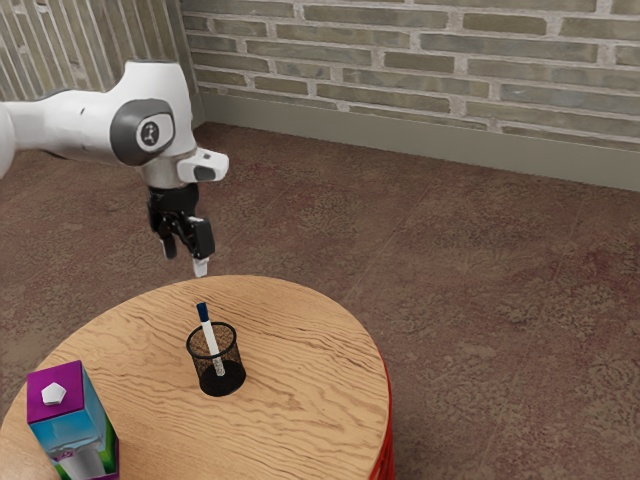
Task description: Take the marker out of the pen holder and place it to the left of the pen holder.
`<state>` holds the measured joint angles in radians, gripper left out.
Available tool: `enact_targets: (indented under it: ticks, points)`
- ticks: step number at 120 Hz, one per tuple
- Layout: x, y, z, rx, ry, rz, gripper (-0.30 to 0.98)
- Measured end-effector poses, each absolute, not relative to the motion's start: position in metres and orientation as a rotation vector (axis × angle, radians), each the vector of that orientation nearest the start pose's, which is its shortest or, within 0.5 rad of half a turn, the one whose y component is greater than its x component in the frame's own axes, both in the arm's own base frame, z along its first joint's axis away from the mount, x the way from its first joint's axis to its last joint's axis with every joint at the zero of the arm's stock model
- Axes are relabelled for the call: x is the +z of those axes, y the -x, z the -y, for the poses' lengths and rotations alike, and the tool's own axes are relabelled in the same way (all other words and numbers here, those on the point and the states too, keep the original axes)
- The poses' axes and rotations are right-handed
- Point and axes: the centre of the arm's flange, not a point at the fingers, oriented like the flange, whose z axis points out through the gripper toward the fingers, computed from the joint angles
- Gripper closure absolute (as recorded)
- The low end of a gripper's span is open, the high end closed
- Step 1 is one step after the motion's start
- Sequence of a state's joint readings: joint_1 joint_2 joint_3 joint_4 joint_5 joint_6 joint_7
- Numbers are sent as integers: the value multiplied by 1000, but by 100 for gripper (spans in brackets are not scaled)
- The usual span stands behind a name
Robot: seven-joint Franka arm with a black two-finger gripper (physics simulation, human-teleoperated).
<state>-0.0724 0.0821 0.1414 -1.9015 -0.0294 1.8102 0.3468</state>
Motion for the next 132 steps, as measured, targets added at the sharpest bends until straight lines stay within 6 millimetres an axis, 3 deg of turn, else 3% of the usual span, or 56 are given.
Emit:
enact_targets:
  ticks: [22,45,88,96,115,132]
  points:
    - [403,-538,-2,359,3151,-512,0]
    - [368,-539,-12,400,3183,-459,0]
    - [348,-548,-12,387,3212,-467,1]
    - [348,-548,-13,382,3214,-472,9]
    - [351,-549,-19,369,3217,-474,48]
    - [353,-549,-25,362,3219,-482,65]
